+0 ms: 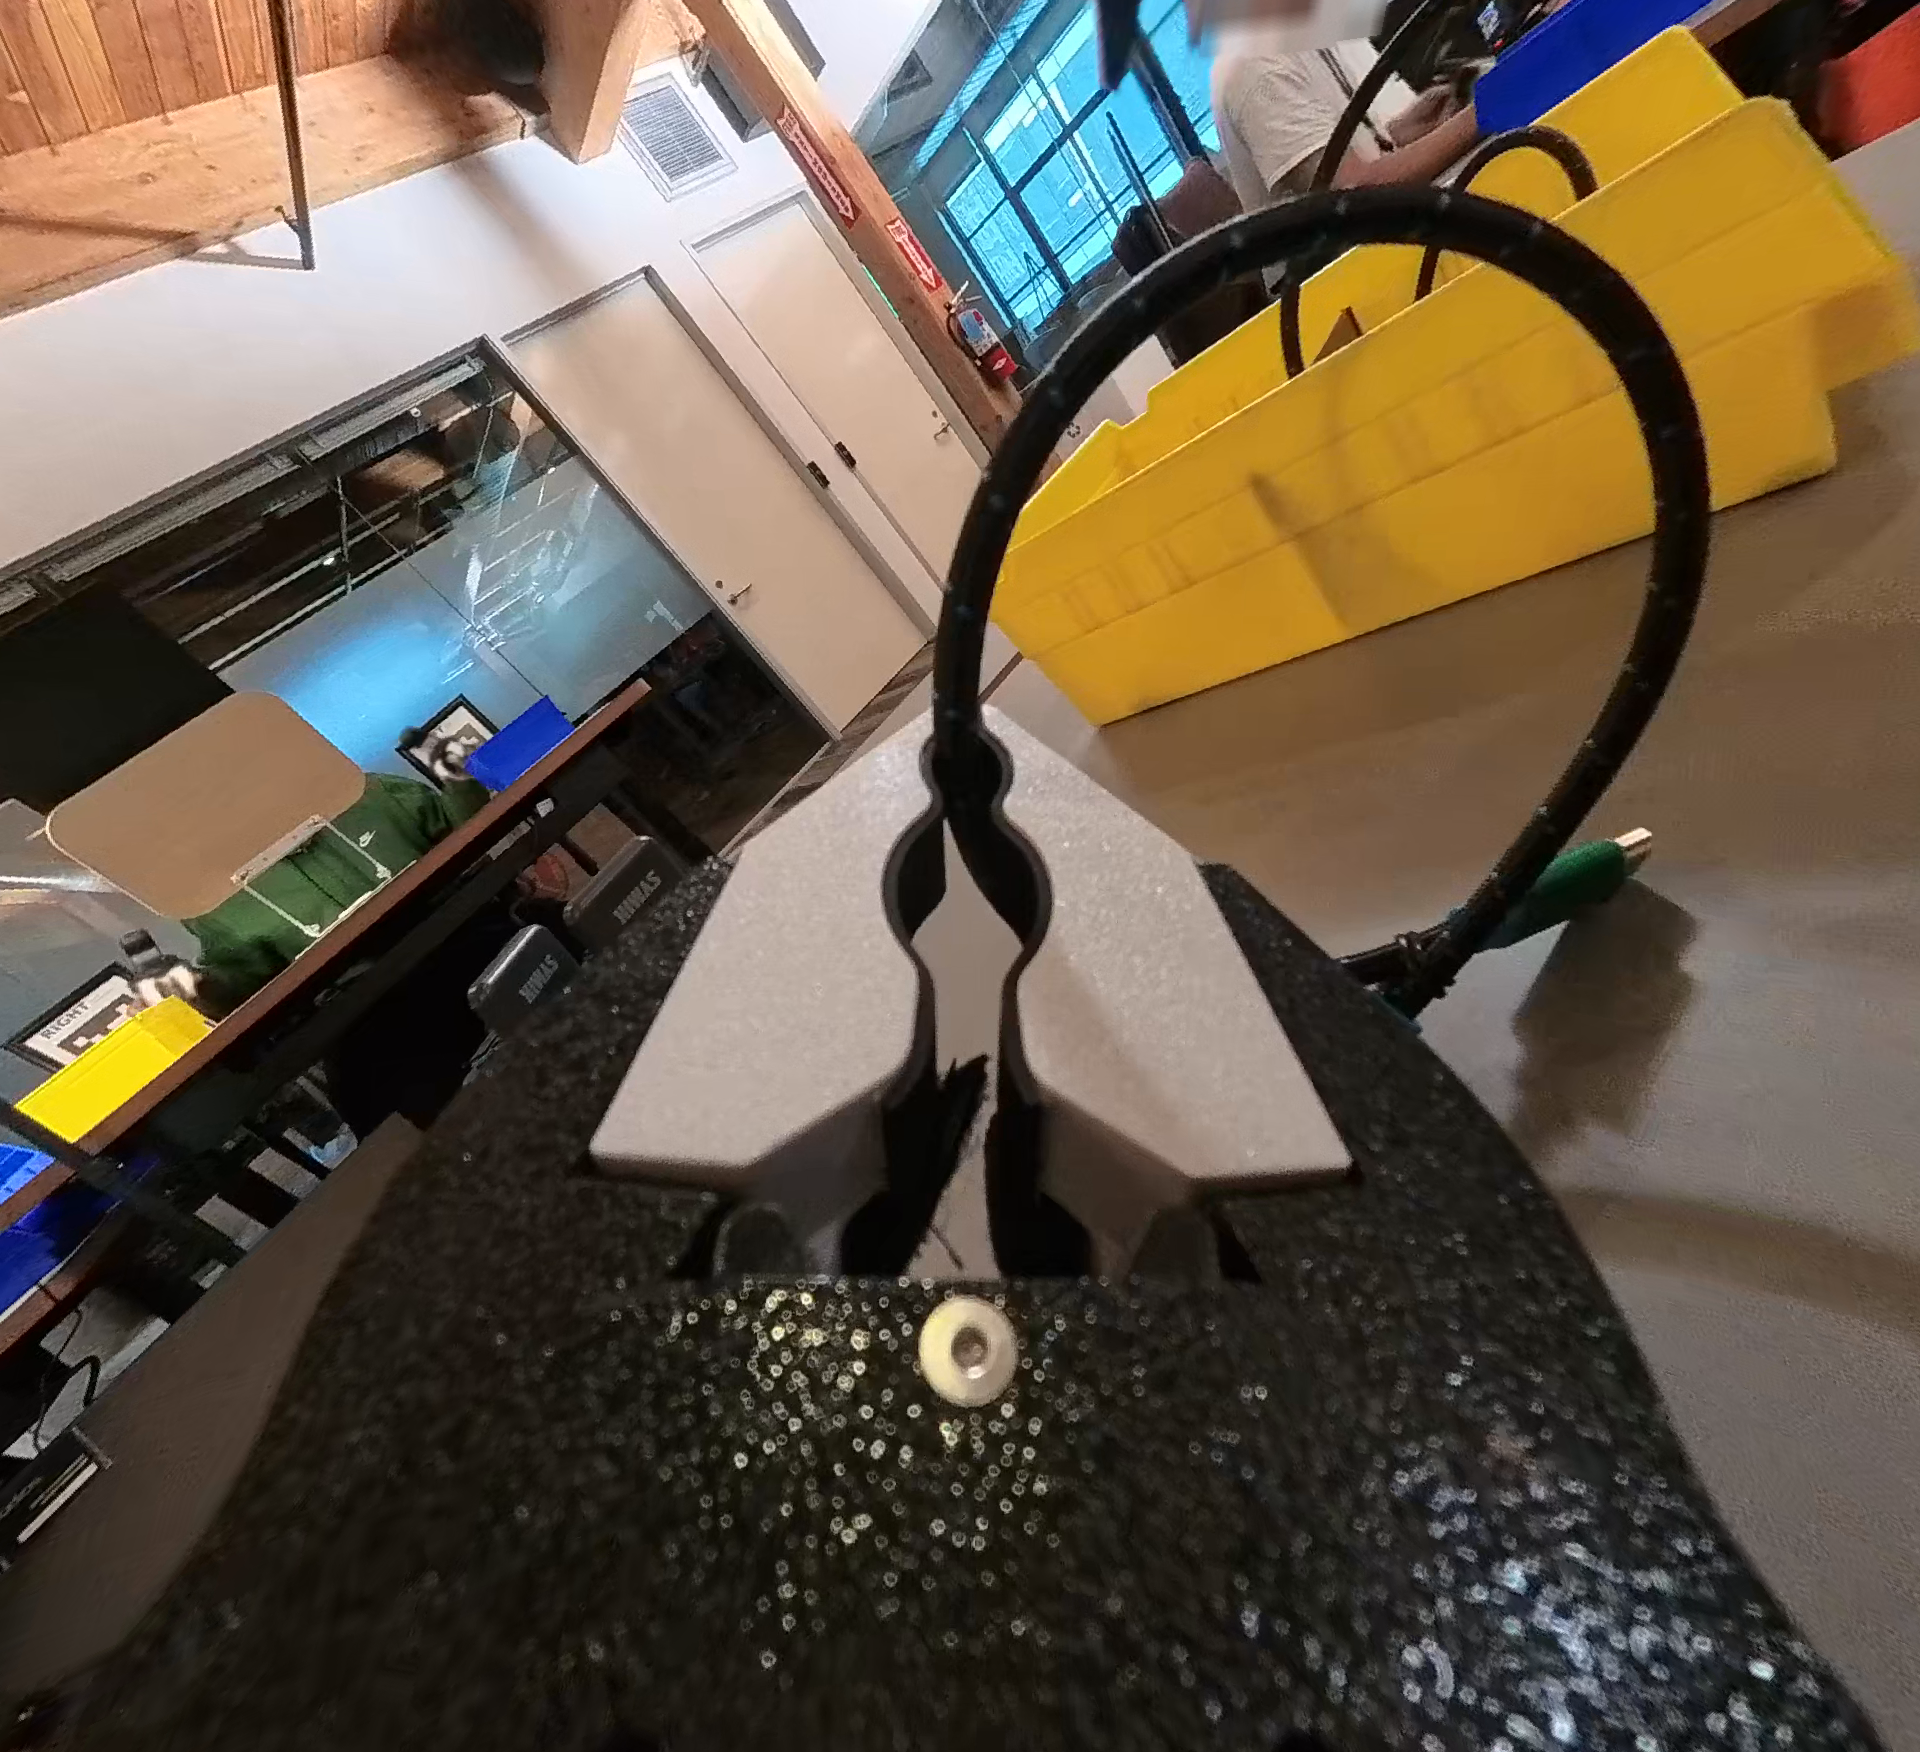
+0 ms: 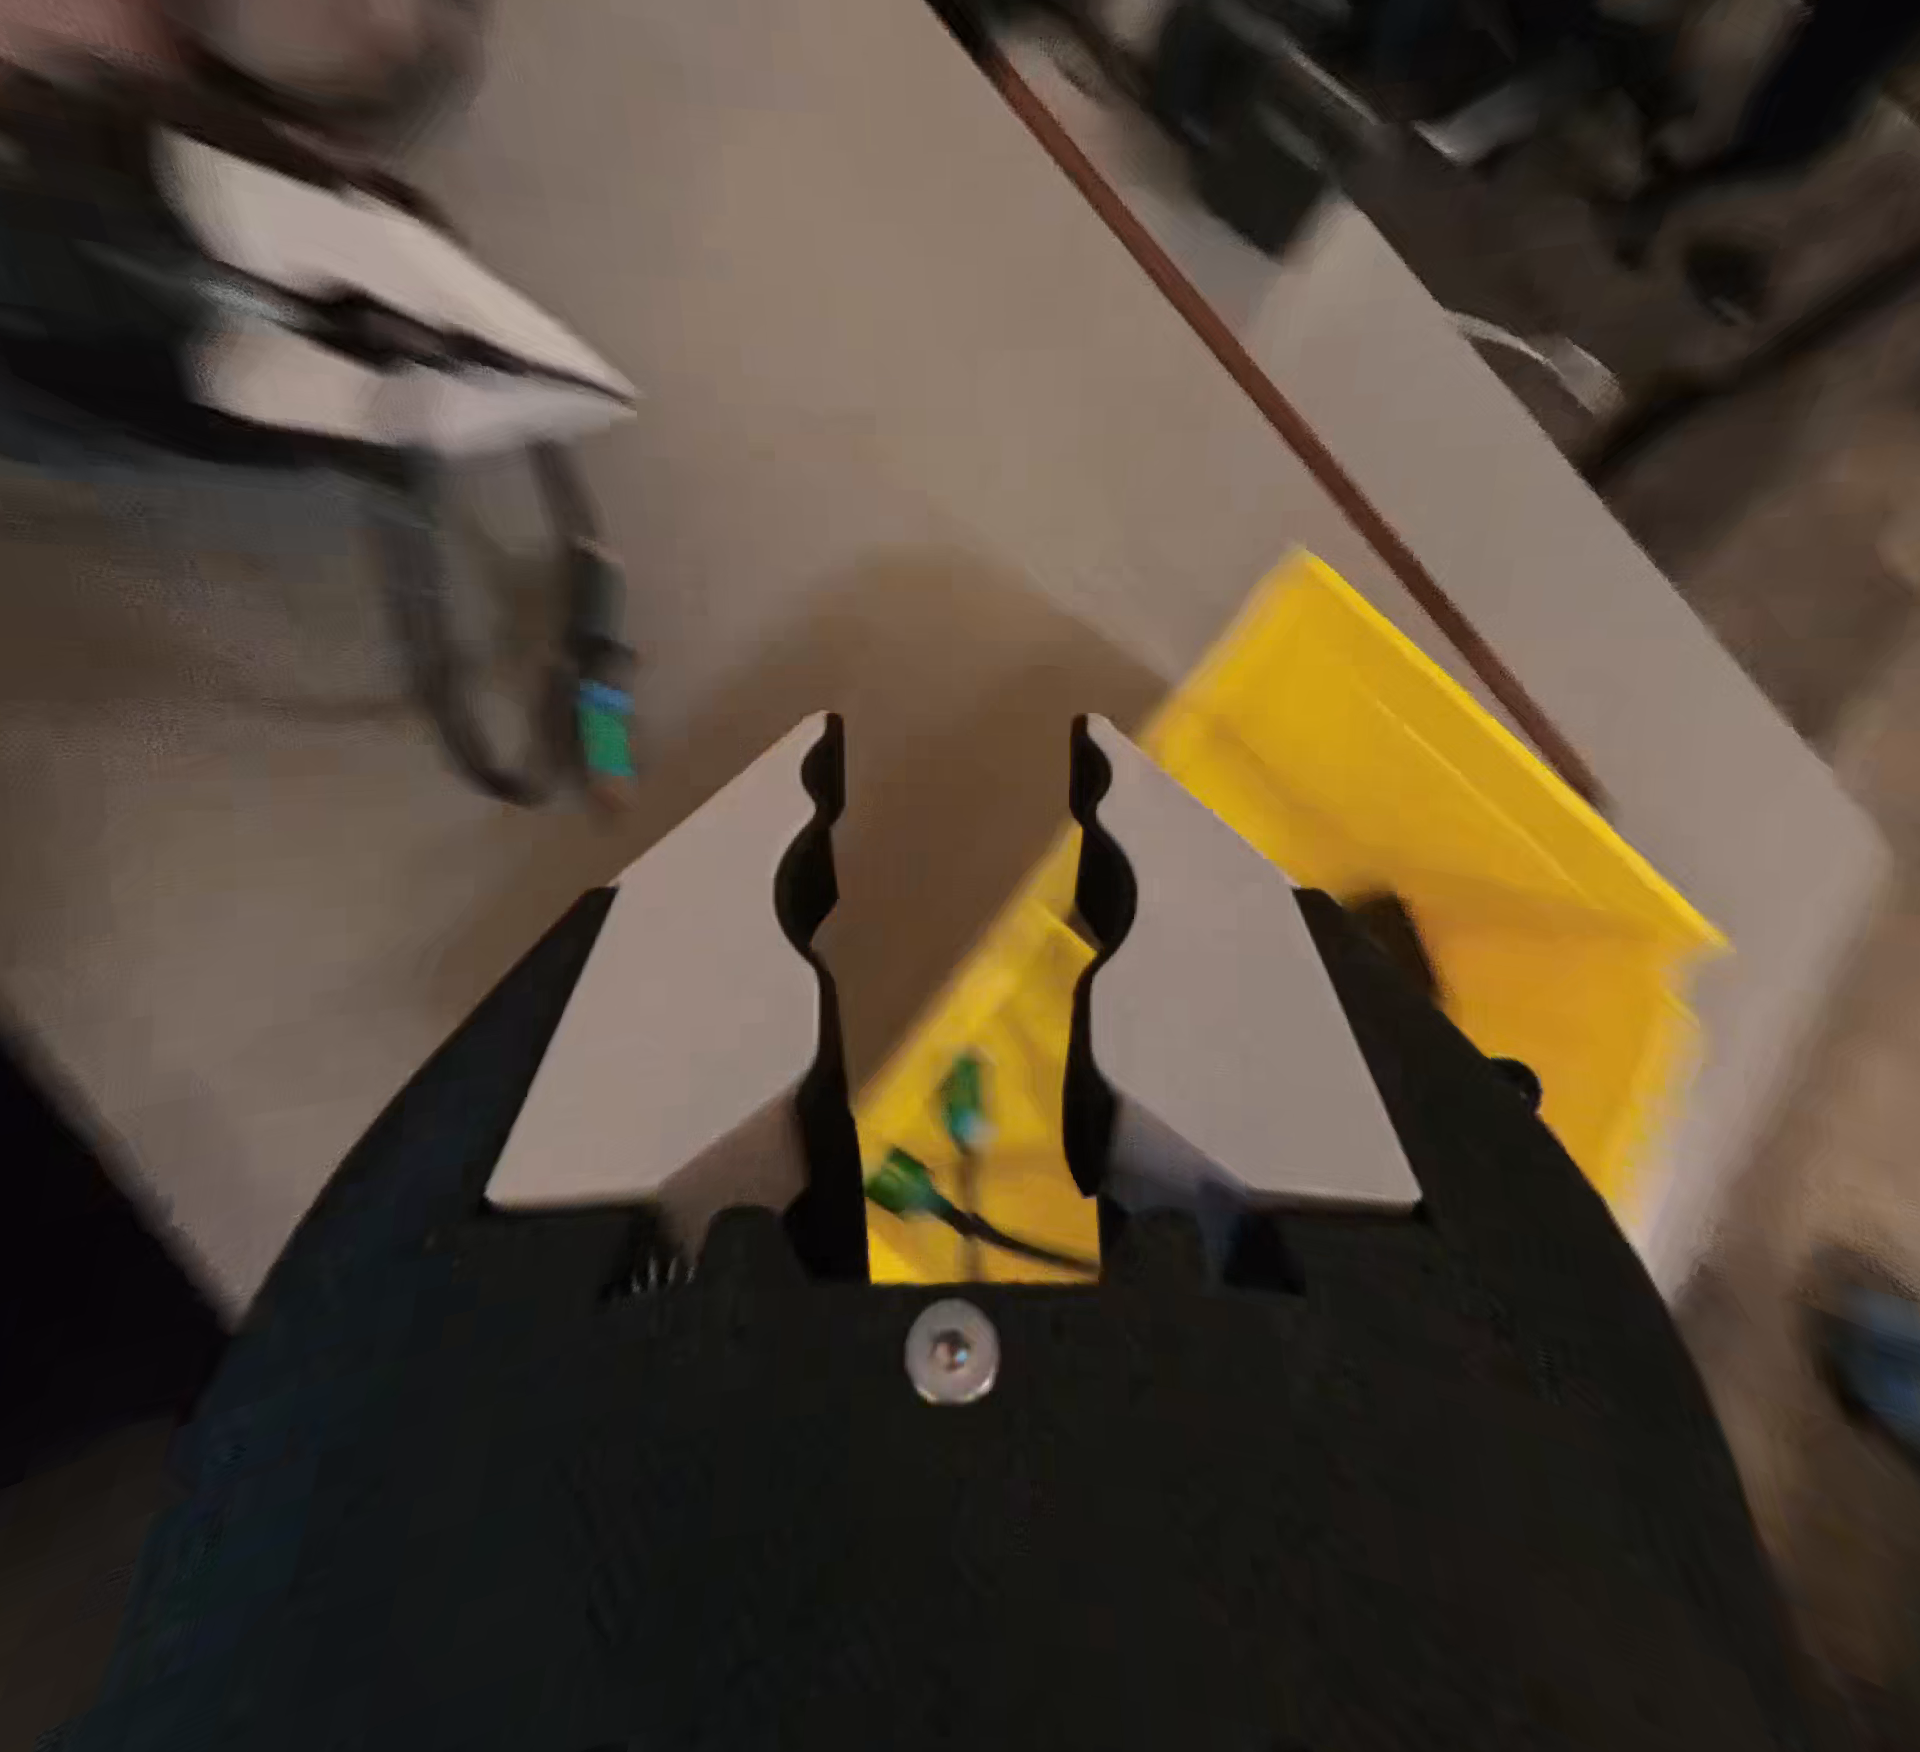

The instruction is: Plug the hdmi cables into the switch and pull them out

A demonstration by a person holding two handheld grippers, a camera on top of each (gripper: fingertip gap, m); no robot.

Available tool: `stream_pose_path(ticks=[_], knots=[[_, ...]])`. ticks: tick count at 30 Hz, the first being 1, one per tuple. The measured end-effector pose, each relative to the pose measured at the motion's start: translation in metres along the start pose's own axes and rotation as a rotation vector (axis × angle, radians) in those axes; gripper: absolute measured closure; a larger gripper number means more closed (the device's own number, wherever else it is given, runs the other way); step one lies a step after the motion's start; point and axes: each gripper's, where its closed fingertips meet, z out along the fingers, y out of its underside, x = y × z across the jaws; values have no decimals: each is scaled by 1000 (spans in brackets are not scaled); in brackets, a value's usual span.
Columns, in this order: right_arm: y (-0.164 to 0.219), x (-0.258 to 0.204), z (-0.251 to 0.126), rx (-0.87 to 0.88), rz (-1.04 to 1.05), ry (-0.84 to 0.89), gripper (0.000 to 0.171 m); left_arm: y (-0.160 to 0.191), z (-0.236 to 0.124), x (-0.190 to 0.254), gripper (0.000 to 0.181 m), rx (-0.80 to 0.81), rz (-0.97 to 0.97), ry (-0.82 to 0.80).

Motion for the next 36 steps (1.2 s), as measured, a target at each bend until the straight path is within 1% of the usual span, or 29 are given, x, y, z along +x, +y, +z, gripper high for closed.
stream_pose_path(ticks=[2, 3, 5, 7, 8, 10, 11, 13, 15, 16, 17, 19, 21, 24, 26, 28, 31, 36], knots=[[-30, -59, 2, 131, -8, -219, 128, 0, 0, 0, 181, -1, -1, 0], [-38, -85, 5, 160, -19, -309, 127, 0, 0, 0, 181, -1, 0, 0], [-42, -118, 16, 135, -42, -394, 125, 0, 0, 0, 181, -1, 3, 0], [-38, -129, 32, 72, -76, -366, 128, -1, -1, 0, 181, 2, 6, 0], [-34, -129, 41, 23, -98, -330, 137, -1, -1, 0, 181, 4, 6, 1], [-25, -129, 51, -59, -177, -280, 165, -2, -2, 0, 181, 16, 7, -3], [-25, -128, 52, -67, -215, -261, 167, -8, -4, 0, 174, 55, 3, -2], [-28, -119, 45, -86, -276, -220, 167, -30, -13, 4, 142, 184, -27, 32], [-36, -104, 30, -84, -299, -171, 167, -44, -18, 8, 112, 251, -36, 47], [-42, -95, 20, -73, -299, -148, 167, -48, -20, 9, 100, 273, -35, 50], [-49, -85, 8, -58, -297, -117, 167, -50, -21, 8, 92, 288, -29, 37], [-64, -65, -20, -20, -285, -57, 167, -46, -19, -4, 84, 272, -33, -23], [-75, -42, -52, -4, -284, 24, 167, -39, -17, -12, 85, 257, -108, -28], [-78, -3, -97, -24, -264, 166, 167, -30, -14, -17, 93, 223, -166, -26], [-68, 28, -123, -83, -224, 269, 167, -25, -11, -14, 98, 198, -175, -9], [-46, 61, -142, -189, -182, 374, 167, -25, -9, -9, 101, 192, -163, 13], [-7, 89, -147, -309, -85, 397, 167, -26, -9, -1, 105, 191, -138, 38], [65, 94, -110, -466, 66, 244, 167, -26, -8, 5, 110, 184, -120, 65]])
